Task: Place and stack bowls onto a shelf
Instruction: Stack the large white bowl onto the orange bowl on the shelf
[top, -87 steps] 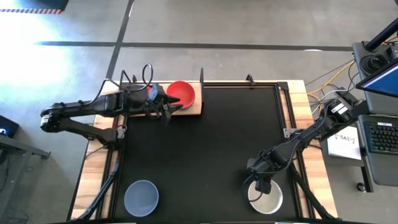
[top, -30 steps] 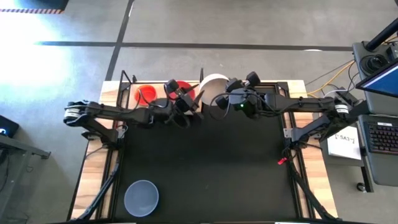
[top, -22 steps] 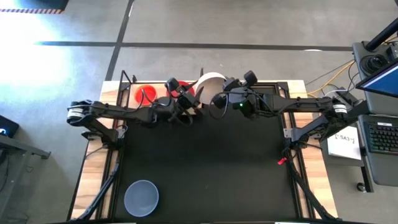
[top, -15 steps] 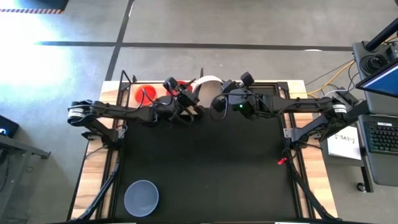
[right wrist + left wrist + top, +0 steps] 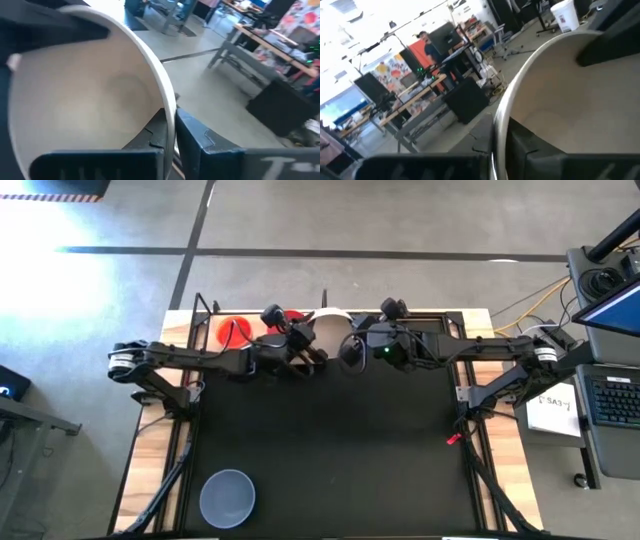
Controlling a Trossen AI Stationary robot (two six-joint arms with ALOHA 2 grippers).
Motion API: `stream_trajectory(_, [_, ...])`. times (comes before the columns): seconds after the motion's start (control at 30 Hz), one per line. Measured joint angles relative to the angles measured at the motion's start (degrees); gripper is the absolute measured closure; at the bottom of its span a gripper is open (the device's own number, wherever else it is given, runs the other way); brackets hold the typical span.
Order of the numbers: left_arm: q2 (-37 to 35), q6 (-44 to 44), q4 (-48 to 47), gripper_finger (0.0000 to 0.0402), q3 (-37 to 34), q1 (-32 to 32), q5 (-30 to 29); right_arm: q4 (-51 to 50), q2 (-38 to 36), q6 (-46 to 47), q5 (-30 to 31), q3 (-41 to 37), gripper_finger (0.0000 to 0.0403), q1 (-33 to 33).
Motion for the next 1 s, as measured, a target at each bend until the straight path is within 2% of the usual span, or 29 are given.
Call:
stream_trajectory(0.2, [0.09, -3.72, -2.31, 0.0398, -0.02, 0.07, 0.55, -1.36, 0.0, 0.85, -3.91, 0.0, 0.034, 0.13])
stream_trajectory(0.37, [0.07, -10.93, -7.84, 0.04, 0.02, -0.03, 1.4, -3.98, -0.02, 2.76, -10.84, 0.0, 0.028, 0.07])
stream_trajectory(0.5, [-0.08, -19.6, -17.03, 0.04, 1.73, -0.06, 3.35, -8.12, -0.04, 2.81, -13.36, 0.58, 0.0231, -0.07])
stream_trajectory(0.67, [-0.94, -28.06, -26.38, 0.0401, 4.74, 0.76, 12.3, -17.49, -0.08, 7.37, -17.65, 3.74, 0.0187, -1.6])
stream_trajectory(0.87, [-1.3, -32.91, -44.64, 0.0401, 12.3, 2.95, 13.3, -26.78, -0.09, 8.46, -30.9, 7.96, 0.0171, -3.16])
stream_trajectory(1.0, [-1.51, -37.06, -59.72, 0.0401, 17.3, 6.04, 13.17, -32.82, -0.09, 7.72, -32.3, 10.88, 0.0177, -3.41])
